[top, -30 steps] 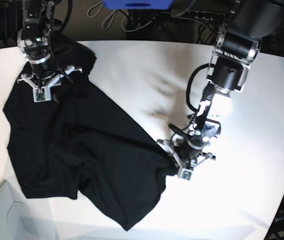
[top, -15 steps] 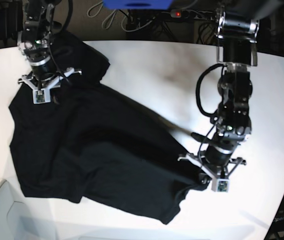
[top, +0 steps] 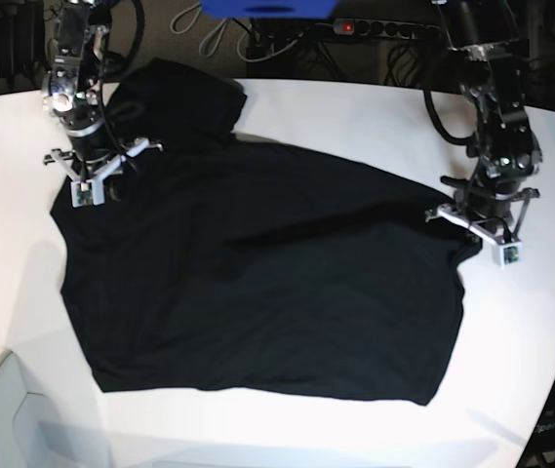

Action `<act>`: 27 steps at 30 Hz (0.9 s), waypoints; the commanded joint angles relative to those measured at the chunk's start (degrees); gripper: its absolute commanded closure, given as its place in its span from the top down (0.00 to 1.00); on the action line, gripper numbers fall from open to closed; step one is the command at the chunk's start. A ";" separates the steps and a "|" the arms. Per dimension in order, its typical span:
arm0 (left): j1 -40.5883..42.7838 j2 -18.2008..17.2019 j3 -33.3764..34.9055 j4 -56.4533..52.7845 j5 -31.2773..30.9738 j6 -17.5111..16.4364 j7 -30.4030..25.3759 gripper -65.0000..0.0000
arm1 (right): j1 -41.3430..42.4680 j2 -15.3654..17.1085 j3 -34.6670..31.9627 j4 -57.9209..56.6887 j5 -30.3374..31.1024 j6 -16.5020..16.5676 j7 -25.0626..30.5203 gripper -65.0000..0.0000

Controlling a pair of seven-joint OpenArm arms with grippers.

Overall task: Layout the t-shirt on the table in an organized manner, then fold the t-shirt properly
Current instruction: 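Hold the shirt with both grippers and stretch it flat between them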

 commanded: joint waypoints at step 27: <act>0.12 3.80 -17.56 -0.27 -11.22 -0.15 4.44 0.51 | -1.26 0.01 -0.06 1.38 0.36 -0.10 1.40 0.00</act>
